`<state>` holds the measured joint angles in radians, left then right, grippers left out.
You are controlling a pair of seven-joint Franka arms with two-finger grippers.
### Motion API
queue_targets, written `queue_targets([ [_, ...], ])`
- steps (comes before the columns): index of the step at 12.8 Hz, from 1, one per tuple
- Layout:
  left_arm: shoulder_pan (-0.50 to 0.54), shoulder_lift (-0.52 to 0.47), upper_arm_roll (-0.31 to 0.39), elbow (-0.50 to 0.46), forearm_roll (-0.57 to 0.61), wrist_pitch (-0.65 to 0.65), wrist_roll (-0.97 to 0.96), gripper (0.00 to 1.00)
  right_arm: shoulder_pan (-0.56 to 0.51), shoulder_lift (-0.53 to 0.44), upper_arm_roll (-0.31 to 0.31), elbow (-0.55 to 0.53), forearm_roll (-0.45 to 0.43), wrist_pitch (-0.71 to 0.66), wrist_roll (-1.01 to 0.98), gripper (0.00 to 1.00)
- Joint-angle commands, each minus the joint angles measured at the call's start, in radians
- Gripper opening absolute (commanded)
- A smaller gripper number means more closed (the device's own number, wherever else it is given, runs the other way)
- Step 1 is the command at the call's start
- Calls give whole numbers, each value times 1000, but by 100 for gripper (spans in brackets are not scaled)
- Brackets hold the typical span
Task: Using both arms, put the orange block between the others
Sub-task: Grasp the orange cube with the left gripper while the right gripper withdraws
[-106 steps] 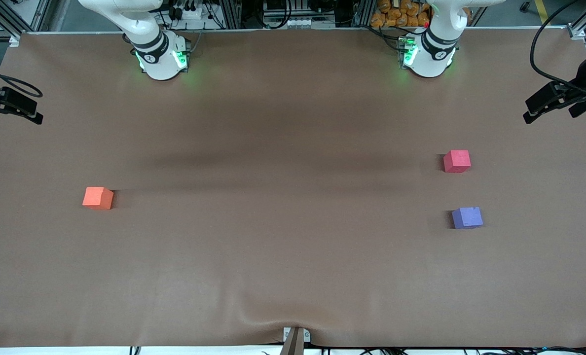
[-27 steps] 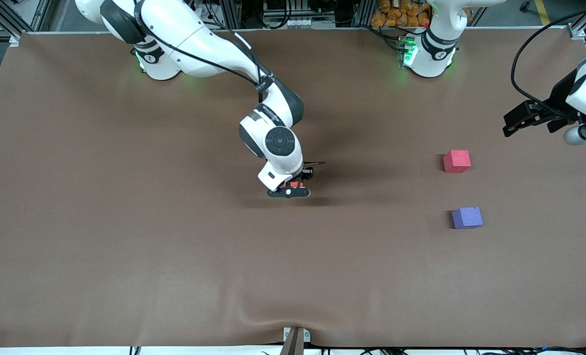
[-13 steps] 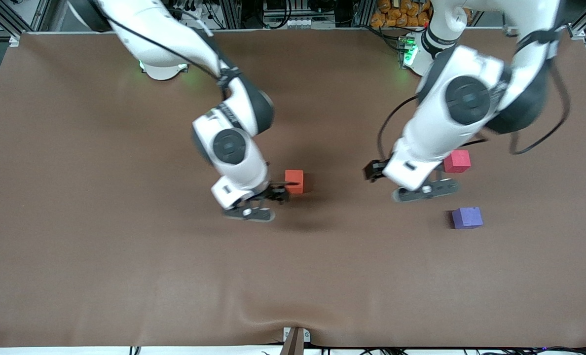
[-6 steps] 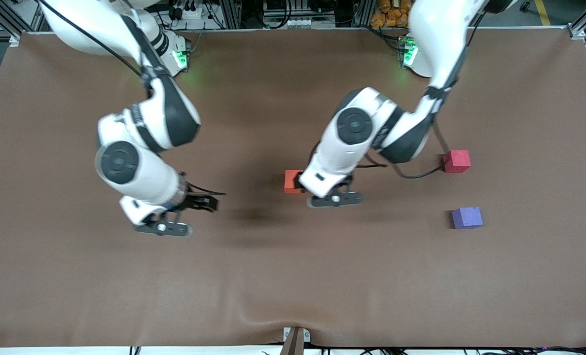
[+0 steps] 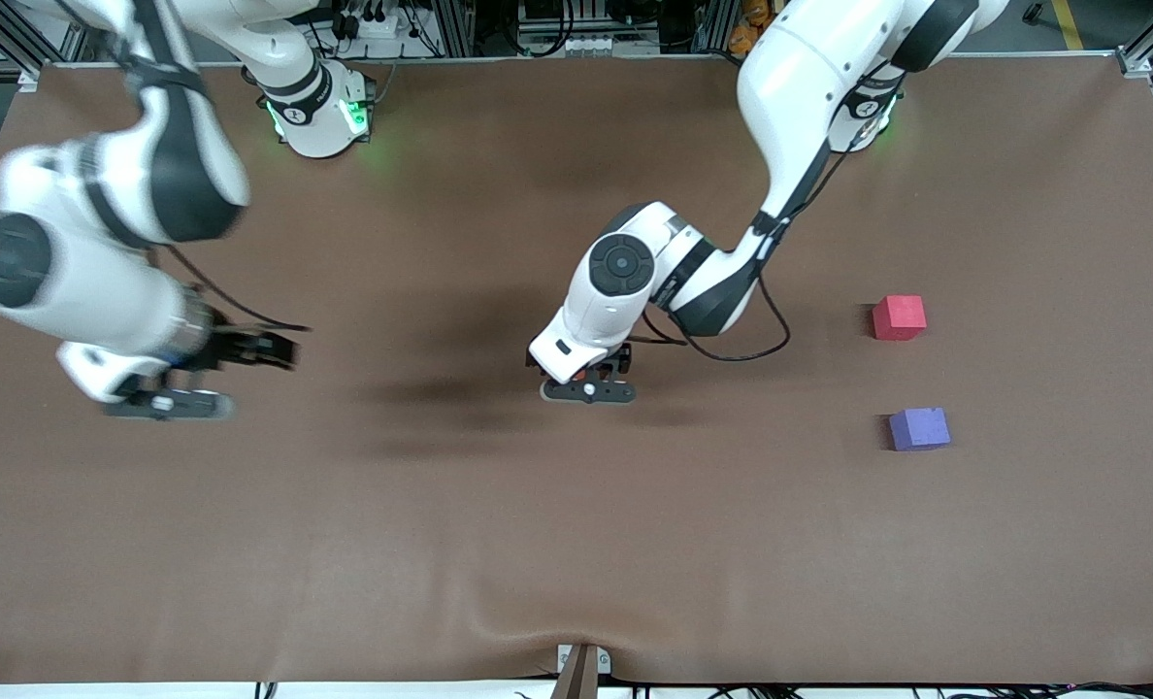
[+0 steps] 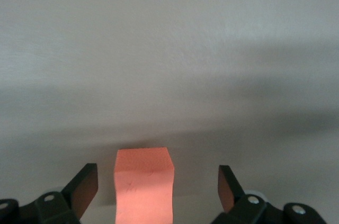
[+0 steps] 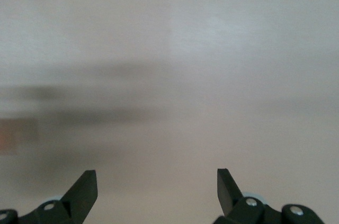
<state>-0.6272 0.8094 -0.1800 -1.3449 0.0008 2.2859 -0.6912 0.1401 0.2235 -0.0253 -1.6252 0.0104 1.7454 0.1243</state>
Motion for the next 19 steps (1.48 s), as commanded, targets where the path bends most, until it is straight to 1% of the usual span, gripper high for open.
queue_targets([
  [1, -16, 39, 11, 29, 1, 4, 45, 100, -51, -101, -10, -64, 8, -50, -75, 100],
  [4, -29, 40, 11, 13, 7, 1, 39, 100, -94, -183, -12, -62, 7, -138, -109, 100],
  [6, -42, 34, 11, -5, 7, -22, 35, 100, -117, -217, -16, -56, 3, -159, -142, 100],
  [8, -43, 34, 14, -5, 8, -72, 41, 100, -122, -249, -47, -53, 3, -193, -164, 100],
  [9, -42, 34, 14, -11, 8, -80, 41, 100, -122, -266, -51, -51, 3, -222, -164, 100],
  [11, -39, 33, 14, -10, 7, -92, 33, 100, -122, -257, -48, 28, 3, -295, -164, 100],
  [12, -39, 33, 14, -11, 7, -94, 30, 100, -126, -257, -48, 48, 3, -299, -164, 100],
  [17, -40, 31, 16, -11, 7, -103, -1, 100, -143, -256, -50, 91, 3, -299, -179, 100],
  [19, -39, 28, 16, -5, 8, -132, -1, 100, -142, -254, -50, 90, 7, -299, -180, 100],
])
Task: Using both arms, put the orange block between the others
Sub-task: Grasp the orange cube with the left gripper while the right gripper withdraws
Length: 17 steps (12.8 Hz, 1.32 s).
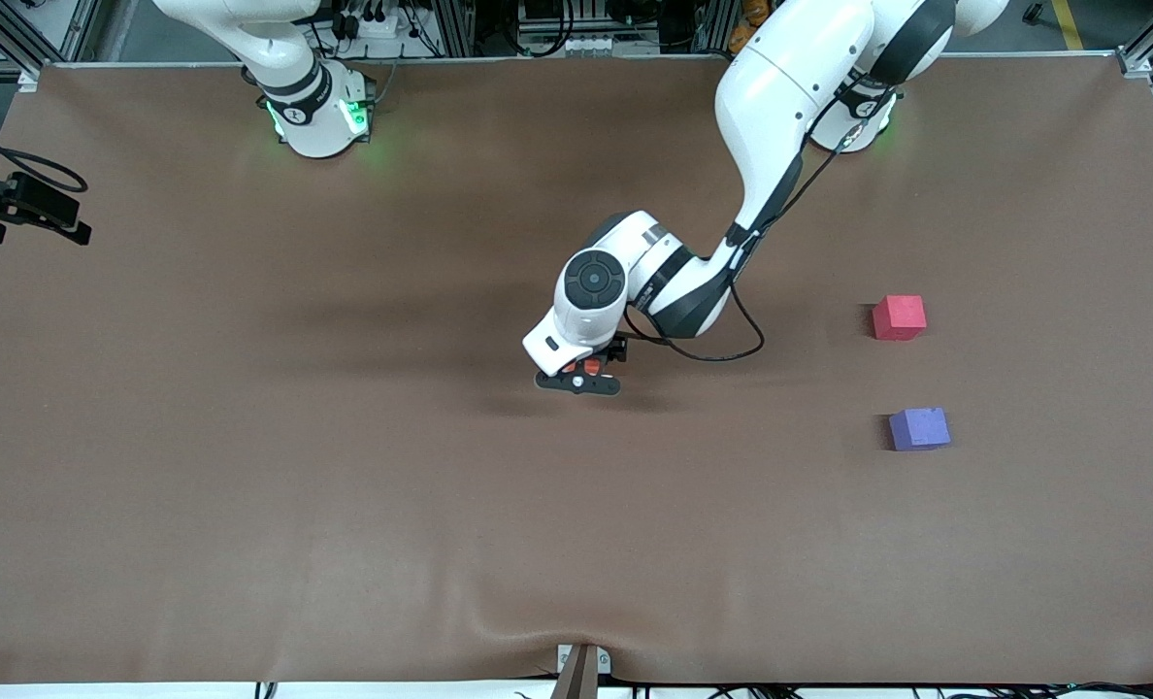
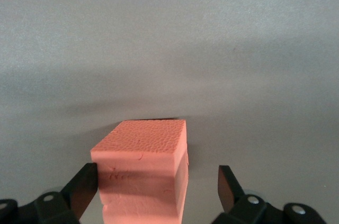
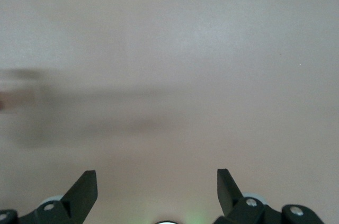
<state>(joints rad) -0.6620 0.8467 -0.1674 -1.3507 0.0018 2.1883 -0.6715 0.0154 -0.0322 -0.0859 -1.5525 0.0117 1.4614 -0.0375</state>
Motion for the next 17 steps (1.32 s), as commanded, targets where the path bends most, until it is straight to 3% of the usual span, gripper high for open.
queue_targets([
  [1, -5, -12, 3, 1, 6, -39, -20, 100, -17, 0, 11, 17, 5, -15, -18, 100],
  [11, -15, -6, 2, 1, 1, -56, -83, 100, -20, 11, 9, 17, 7, -15, -12, 100],
  [17, -13, 22, 0, 7, -8, -30, -184, 78, -20, 12, 9, 20, 5, -15, -9, 100],
])
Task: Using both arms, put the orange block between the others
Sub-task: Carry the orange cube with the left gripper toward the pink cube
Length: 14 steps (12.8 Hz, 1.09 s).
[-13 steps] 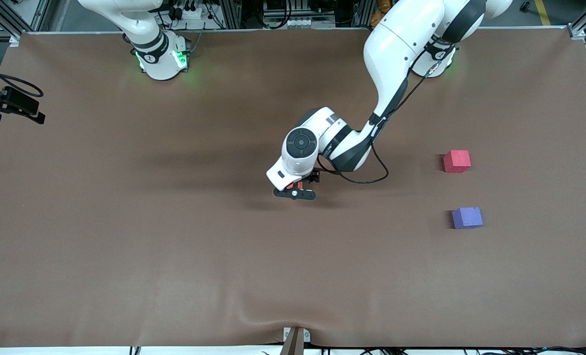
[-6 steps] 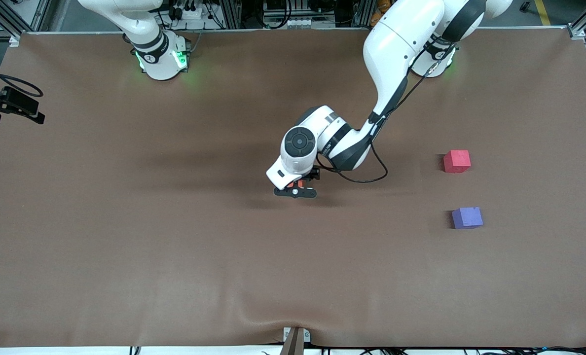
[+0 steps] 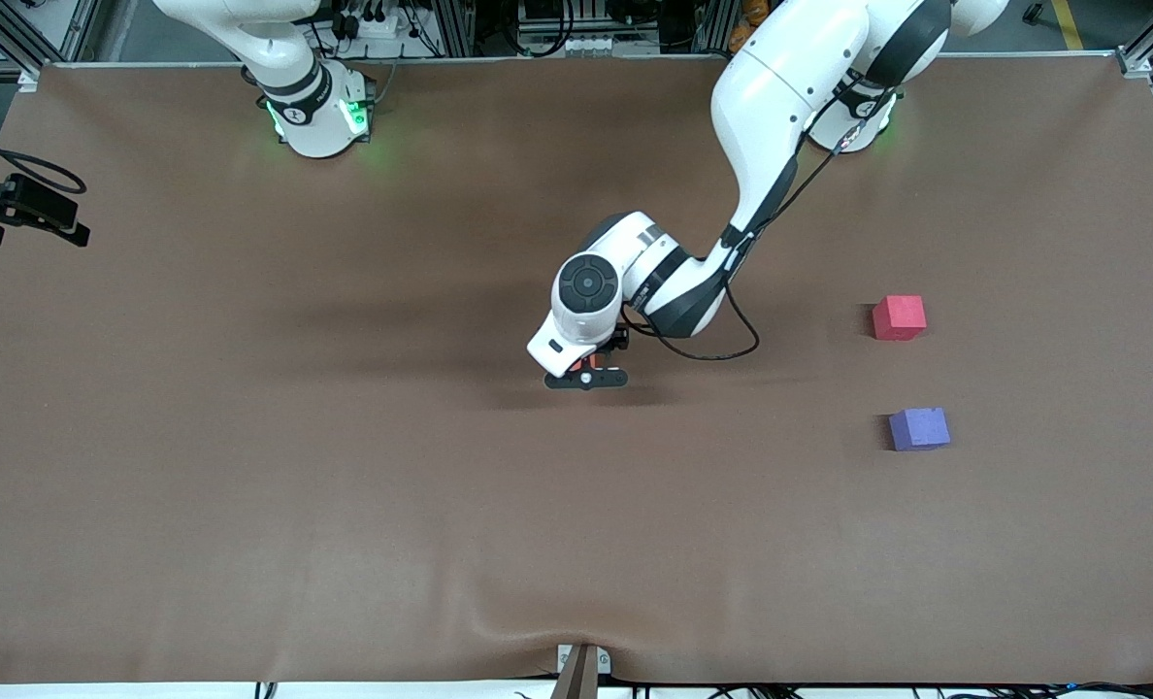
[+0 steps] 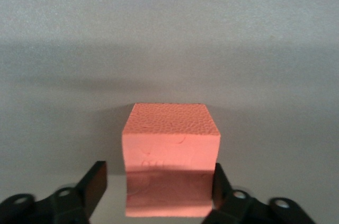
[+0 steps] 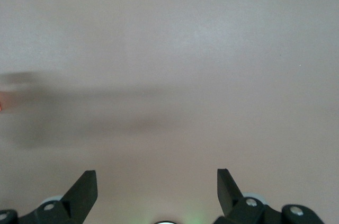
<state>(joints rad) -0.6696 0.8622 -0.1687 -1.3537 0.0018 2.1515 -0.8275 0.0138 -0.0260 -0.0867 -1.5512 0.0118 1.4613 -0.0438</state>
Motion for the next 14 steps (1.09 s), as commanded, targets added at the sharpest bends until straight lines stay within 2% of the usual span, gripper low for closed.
queue_targets([
  [1, -5, 8, 1, 10, -9, 10, -36, 71, -20, 6, 10, 22, 4, -15, -1, 100],
  [2, -5, 8, 1, 10, -8, 10, -42, 60, -21, 6, 10, 25, 7, -15, -1, 100],
  [3, -4, 6, 1, 10, -6, 10, -41, 40, -20, 8, 10, 25, 7, -13, -1, 100],
  [4, -1, 3, 1, 10, -3, 10, -41, 8, -20, 8, 10, 25, 7, -13, -1, 100],
  [5, 2, -11, 3, 8, -3, 5, -47, 0, -18, 9, 10, 25, 7, -13, -1, 100],
  [9, 100, -153, 3, -7, 6, -154, -98, 0, -20, 9, 10, 25, 7, -15, -1, 100],
  [10, 137, -207, 3, -39, 6, -173, -90, 0, -20, 9, 10, 25, 7, -15, -1, 100],
  [12, 226, -342, 3, -166, 9, -173, -43, 0, -20, 9, 10, 25, 7, -15, -1, 100],
  [14, 321, -464, 1, -295, 9, -173, 83, 0, -18, 9, 10, 25, 7, -15, -1, 100],
])
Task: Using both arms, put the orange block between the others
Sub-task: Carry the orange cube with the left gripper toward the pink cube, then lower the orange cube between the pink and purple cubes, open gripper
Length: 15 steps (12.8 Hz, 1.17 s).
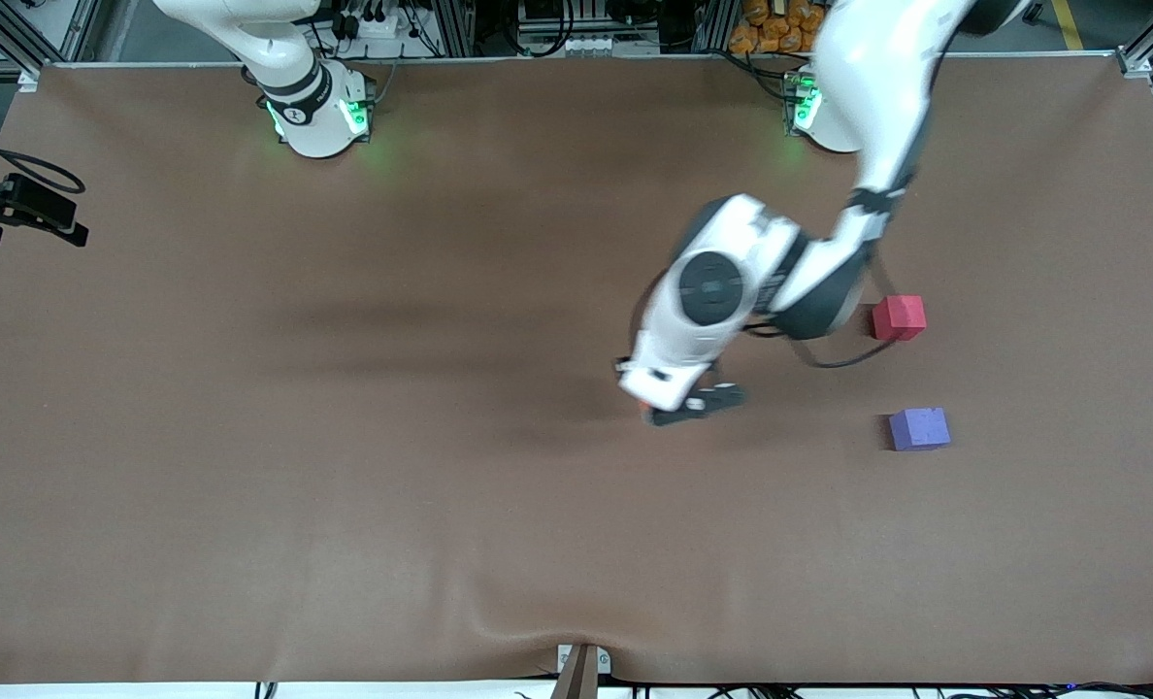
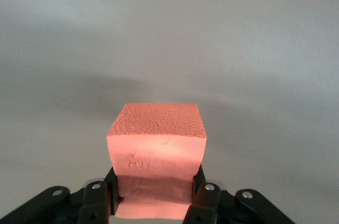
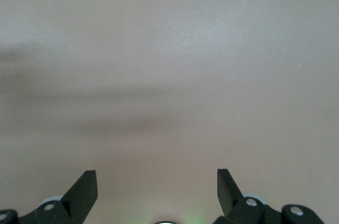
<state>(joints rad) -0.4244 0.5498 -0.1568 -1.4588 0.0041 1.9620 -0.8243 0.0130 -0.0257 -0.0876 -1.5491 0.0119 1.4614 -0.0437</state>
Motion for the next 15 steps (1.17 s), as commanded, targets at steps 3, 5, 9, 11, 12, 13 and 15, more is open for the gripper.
queue_targets([
  [3, 231, -243, -10, -317, 5, -11, 252, 0, -18, 10, 11, 23, 7, -15, -1, 100],
  [5, 335, -252, -10, -372, 13, -17, 370, 0, -18, 10, 11, 23, 7, -15, -1, 100],
  [9, 498, -246, -10, -432, 37, -3, 551, 0, -16, 10, 12, 23, 7, -15, -1, 100],
  [11, 577, -225, -12, -442, 42, 32, 629, 0, -15, 12, 12, 21, 7, -15, -2, 100],
  [12, 601, -216, -13, -463, 42, 64, 677, 0, -15, 13, 12, 21, 7, -15, -4, 100],
  [13, 625, -214, -13, -491, 42, 102, 710, 0, -13, 13, 12, 21, 7, -15, -4, 100],
  [15, 641, -203, -13, -532, 40, 173, 746, 0, -13, 13, 12, 21, 7, -15, -4, 100],
])
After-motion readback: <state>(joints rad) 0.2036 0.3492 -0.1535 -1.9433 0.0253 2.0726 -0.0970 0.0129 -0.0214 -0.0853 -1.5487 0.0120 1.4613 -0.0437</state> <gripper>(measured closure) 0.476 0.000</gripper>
